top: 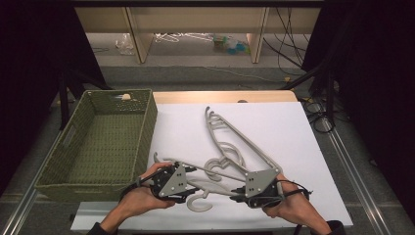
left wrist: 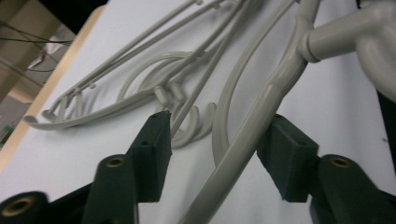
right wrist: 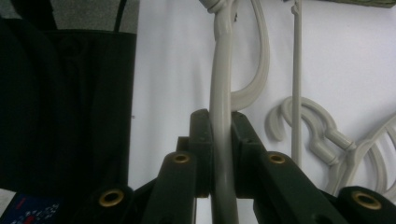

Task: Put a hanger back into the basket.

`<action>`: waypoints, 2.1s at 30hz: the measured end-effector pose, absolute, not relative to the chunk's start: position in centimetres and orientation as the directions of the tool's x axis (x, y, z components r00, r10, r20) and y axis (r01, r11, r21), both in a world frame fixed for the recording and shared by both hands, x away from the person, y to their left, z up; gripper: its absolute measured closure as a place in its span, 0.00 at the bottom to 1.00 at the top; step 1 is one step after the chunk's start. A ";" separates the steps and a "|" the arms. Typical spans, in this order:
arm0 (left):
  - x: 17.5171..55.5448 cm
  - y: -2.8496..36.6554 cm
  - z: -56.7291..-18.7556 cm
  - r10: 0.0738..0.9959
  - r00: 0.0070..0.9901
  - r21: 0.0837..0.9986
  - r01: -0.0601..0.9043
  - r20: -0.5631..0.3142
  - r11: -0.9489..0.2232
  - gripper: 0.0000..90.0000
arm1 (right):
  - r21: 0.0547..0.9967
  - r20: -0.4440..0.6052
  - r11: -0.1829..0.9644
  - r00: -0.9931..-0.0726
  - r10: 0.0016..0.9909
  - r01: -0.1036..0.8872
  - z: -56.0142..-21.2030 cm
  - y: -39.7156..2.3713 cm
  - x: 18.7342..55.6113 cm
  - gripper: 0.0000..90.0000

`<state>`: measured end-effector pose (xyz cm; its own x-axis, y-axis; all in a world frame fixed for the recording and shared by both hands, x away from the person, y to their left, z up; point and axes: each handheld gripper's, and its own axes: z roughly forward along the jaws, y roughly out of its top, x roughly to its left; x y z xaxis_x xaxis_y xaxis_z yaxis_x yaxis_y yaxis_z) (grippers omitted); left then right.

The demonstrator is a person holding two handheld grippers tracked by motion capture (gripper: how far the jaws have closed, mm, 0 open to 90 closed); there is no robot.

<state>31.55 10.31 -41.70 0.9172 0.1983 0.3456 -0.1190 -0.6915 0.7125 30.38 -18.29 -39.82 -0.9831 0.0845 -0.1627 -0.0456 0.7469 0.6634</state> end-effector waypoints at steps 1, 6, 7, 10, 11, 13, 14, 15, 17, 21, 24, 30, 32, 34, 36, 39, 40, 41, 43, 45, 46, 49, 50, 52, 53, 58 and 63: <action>31.5 10.2 -41.7 0.177 0.920 0.705 -0.134 0.350 -0.697 0.60 | 0.659 -0.167 0.750 -0.983 0.078 -0.052 -39.8 -18.3 30.4 0.91; 31.1 9.6 -41.0 0.097 0.915 0.653 -0.203 0.392 -0.730 0.76 | 0.660 -0.168 0.748 -0.984 0.060 -0.067 -39.8 -18.7 30.6 0.91; 31.1 9.5 -40.8 0.091 0.917 0.652 -0.204 0.389 -0.731 0.77 | 0.667 -0.164 0.742 -0.985 0.050 -0.073 -39.7 -18.8 30.8 0.91; 31.0 9.4 -40.5 0.082 0.918 0.653 -0.211 0.388 -0.727 0.79 | 0.676 -0.164 0.733 -0.985 0.050 -0.075 -39.6 -19.1 31.1 0.90; 31.0 9.3 -40.2 0.076 0.916 0.650 -0.219 0.394 -0.728 0.79 | 0.684 -0.158 0.726 -0.986 0.056 -0.069 -39.6 -19.3 31.2 0.90; 31.0 9.1 -39.8 0.071 0.925 0.659 -0.211 0.374 -0.722 0.83 | 0.701 -0.163 0.710 -0.984 0.075 -0.062 -39.3 -19.8 31.5 0.88; 31.0 9.1 -39.8 0.071 0.925 0.659 -0.211 0.374 -0.722 0.84 | 0.701 -0.163 0.710 -0.984 0.075 -0.062 -39.3 -19.8 31.5 0.88; 31.2 9.0 -39.8 0.090 0.941 0.694 -0.174 0.326 -0.699 0.85 | 0.720 -0.161 0.692 -0.982 0.101 -0.047 -39.0 -20.1 31.6 0.88; 31.2 9.0 -39.8 0.088 0.941 0.698 -0.178 0.327 -0.694 0.86 | 0.730 -0.154 0.683 -0.983 0.104 -0.042 -39.0 -20.2 31.7 0.86; 31.3 8.8 -39.6 0.149 0.964 0.736 -0.064 0.220 -0.674 0.87 | 0.749 -0.158 0.662 -0.970 0.187 0.005 -38.8 -20.4 31.9 0.76; 31.4 8.9 -39.3 0.181 0.967 0.752 -0.016 0.179 -0.658 0.88 | 0.773 -0.128 0.630 -0.956 0.265 0.071 -38.4 -20.3 32.0 0.60; 32.3 10.2 -38.5 0.301 0.951 0.789 0.131 0.071 -0.601 0.88 | 0.820 -0.138 0.558 -0.899 0.415 0.131 -37.4 -20.5 31.8 0.43; 32.6 10.7 -38.3 0.324 0.944 0.787 0.153 0.063 -0.598 0.88 | 0.846 -0.138 0.517 -0.883 0.449 0.130 -37.1 -20.7 31.8 0.41; 32.9 11.2 -38.1 0.354 0.934 0.782 0.186 0.046 -0.594 0.88 | 0.876 -0.133 0.463 -0.858 0.496 0.132 -36.8 -20.9 31.9 0.38; 33.2 11.7 -37.8 0.376 0.926 0.782 0.209 0.035 -0.588 0.88 | 0.890 -0.133 0.438 -0.844 0.520 0.130 -36.6 -21.2 31.8 0.38; 33.3 12.2 -37.1 0.419 0.908 0.791 0.243 0.019 -0.562 0.88 | 0.899 -0.117 0.417 -0.840 0.530 0.138 -36.5 -21.6 31.4 0.37; 33.3 12.5 -36.7 0.432 0.902 0.800 0.261 -0.002 -0.541 0.88 | 0.903 -0.111 0.408 -0.842 0.527 0.136 -36.8 -21.6 31.1 0.37; 33.3 12.7 -36.4 0.440 0.898 0.803 0.268 -0.008 -0.532 0.88 | 0.899 -0.107 0.416 -0.849 0.518 0.141 -37.0 -21.7 30.9 0.37; 33.4 12.8 -36.0 0.447 0.894 0.809 0.274 -0.016 -0.520 0.88 | 0.898 -0.103 0.416 -0.851 0.516 0.144 -37.3 -21.6 30.6 0.37; 33.5 13.6 -34.8 0.470 0.882 0.826 0.293 -0.039 -0.481 0.88 | 0.893 -0.095 0.425 -0.857 0.506 0.152 -38.2 -21.7 30.2 0.36; 33.5 14.0 -34.3 0.477 0.878 0.832 0.294 -0.040 -0.471 0.88 | 0.890 -0.092 0.428 -0.857 0.507 0.158 -38.4 -21.8 30.1 0.36; 33.6 15.4 -32.5 0.507 0.861 0.847 0.293 -0.032 -0.444 0.88 | 0.889 -0.077 0.424 -0.855 0.513 0.174 -39.1 -21.9 30.0 0.36; 33.7 15.9 -31.9 0.520 0.854 0.853 0.296 -0.035 -0.430 0.88 | 0.883 -0.077 0.436 -0.860 0.504 0.176 -39.3 -21.9 30.0 0.36; 33.9 17.2 -30.7 0.535 0.844 0.863 0.295 -0.034 -0.411 0.88 | 0.884 -0.071 0.431 -0.856 0.512 0.184 -39.6 -21.9 30.0 0.35; 34.0 17.8 -30.1 0.546 0.837 0.869 0.293 -0.032 -0.399 0.88 | 0.879 -0.067 0.437 -0.859 0.507 0.189 -39.6 -22.0 30.1 0.35; 34.5 20.3 -28.5 0.603 0.797 0.879 0.297 -0.012 -0.374 0.88 | 0.878 -0.061 0.437 -0.860 0.507 0.195 -39.9 -22.1 30.2 0.35; 35.6 23.6 -27.9 0.684 0.729 0.887 0.299 0.025 -0.351 0.88 | 0.884 -0.058 0.424 -0.854 0.517 0.197 -40.3 -22.0 30.4 0.33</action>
